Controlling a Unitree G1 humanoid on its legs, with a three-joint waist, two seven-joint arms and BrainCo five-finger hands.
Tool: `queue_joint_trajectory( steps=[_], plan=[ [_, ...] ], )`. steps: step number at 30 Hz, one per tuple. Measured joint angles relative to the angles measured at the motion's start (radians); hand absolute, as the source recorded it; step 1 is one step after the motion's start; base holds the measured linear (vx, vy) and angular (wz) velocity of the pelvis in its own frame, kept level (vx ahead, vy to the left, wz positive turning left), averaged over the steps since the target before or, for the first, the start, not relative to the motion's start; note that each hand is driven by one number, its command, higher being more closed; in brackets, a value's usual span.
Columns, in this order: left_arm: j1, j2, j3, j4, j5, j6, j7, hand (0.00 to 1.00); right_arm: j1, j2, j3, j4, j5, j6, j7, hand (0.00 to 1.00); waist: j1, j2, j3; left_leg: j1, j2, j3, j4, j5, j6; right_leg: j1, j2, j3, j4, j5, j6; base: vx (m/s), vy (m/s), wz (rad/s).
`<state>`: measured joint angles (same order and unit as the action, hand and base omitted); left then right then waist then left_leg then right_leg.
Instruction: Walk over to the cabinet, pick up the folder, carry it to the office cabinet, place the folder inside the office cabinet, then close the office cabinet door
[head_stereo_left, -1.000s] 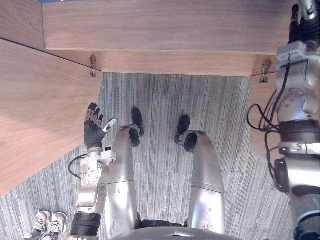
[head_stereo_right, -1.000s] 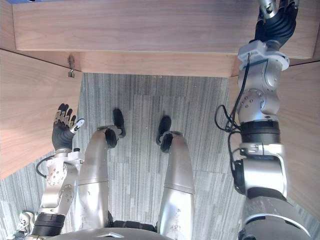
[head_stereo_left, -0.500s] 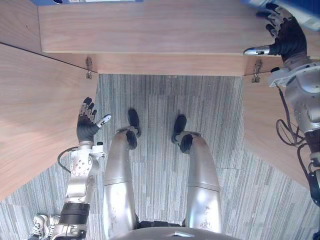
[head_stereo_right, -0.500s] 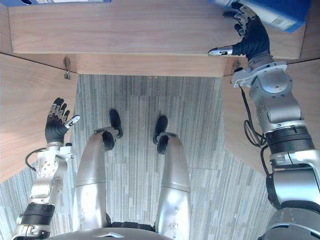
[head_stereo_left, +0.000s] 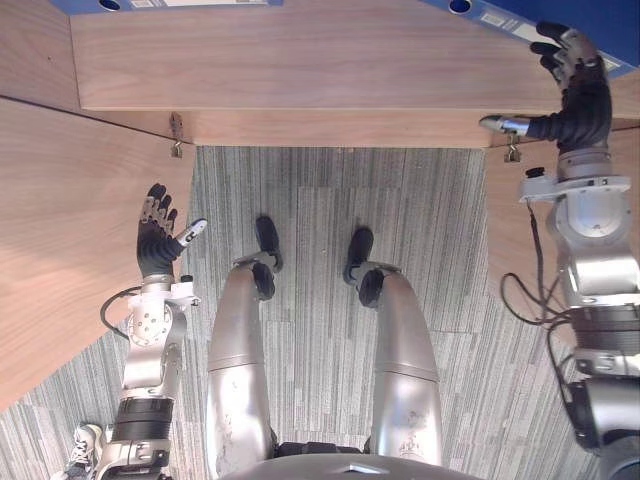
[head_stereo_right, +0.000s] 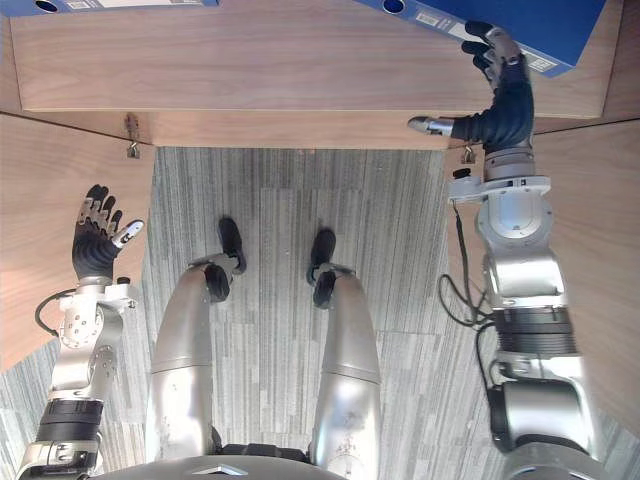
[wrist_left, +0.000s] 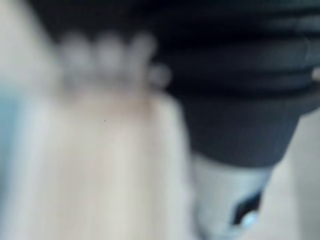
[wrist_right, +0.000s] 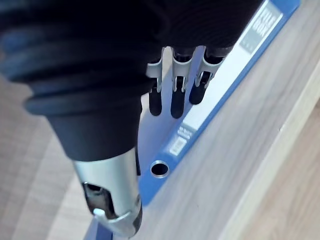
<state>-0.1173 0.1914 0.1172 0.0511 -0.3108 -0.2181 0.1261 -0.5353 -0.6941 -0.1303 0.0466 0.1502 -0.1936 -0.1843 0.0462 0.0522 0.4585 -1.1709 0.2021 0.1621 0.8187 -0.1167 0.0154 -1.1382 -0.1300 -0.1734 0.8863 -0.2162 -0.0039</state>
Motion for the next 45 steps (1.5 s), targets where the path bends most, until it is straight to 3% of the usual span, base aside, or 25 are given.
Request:
queue_joint_trajectory(
  steps=[7, 15, 23, 32, 41, 45],
  plan=[
    [-0.042, -0.064, -0.001, 0.001, 0.021, 0.0, 0.046, 0.0, -0.104, 0.225, -0.105, -0.034, 0.0, -0.02, -0.179, 1.0, -0.005, -0.001, 0.001, -0.04, 0.003, 0.001, 0.028, -0.001, 0.0, -0.047, -0.001, 0.009, 0.034, -0.004, -0.003, -0.02, 0.0, -0.01],
    [-0.06, -0.096, -0.001, 0.0, 0.021, 0.0, 0.071, 0.0, -0.186, 0.291, -0.128, -0.024, 0.005, -0.021, -0.244, 1.0, 0.005, -0.003, 0.002, -0.104, 0.011, -0.004, 0.069, -0.007, -0.006, -0.113, -0.002, 0.013, 0.077, -0.007, -0.007, -0.05, 0.004, -0.01],
    [-0.06, -0.097, 0.005, 0.001, 0.02, -0.002, 0.084, 0.0, -0.257, 0.283, -0.106, 0.078, 0.011, -0.019, -0.24, 1.0, 0.012, -0.006, 0.003, -0.144, 0.014, 0.002, 0.05, 0.019, 0.0, -0.153, -0.011, 0.0, 0.079, -0.005, -0.009, -0.05, 0.0, 0.06],
    [-0.059, -0.101, 0.005, 0.026, 0.02, -0.007, 0.084, 0.0, -0.3, 0.175, -0.055, 0.143, 0.023, -0.016, -0.229, 1.0, 0.018, -0.007, 0.004, -0.152, 0.011, -0.002, 0.032, 0.025, -0.006, -0.156, -0.02, -0.016, 0.073, -0.007, -0.011, -0.03, 0.003, 0.04],
    [-0.06, -0.097, 0.006, 0.046, -0.002, -0.009, 0.085, 0.0, -0.368, 0.078, -0.015, 0.282, 0.062, 0.0, -0.167, 1.0, 0.018, -0.016, 0.009, -0.154, 0.011, 0.002, -0.002, 0.048, -0.006, -0.156, -0.034, -0.039, 0.069, -0.016, -0.021, -0.04, -0.005, 0.1],
    [-0.065, -0.093, 0.01, 0.061, -0.004, -0.009, 0.087, 0.0, -0.415, 0.045, 0.004, 0.335, 0.124, 0.002, -0.151, 1.0, 0.013, -0.016, 0.009, -0.155, 0.011, 0.002, -0.002, 0.051, -0.003, -0.156, -0.036, -0.042, 0.069, -0.016, -0.022, -0.04, -0.005, 0.02]
  ],
)
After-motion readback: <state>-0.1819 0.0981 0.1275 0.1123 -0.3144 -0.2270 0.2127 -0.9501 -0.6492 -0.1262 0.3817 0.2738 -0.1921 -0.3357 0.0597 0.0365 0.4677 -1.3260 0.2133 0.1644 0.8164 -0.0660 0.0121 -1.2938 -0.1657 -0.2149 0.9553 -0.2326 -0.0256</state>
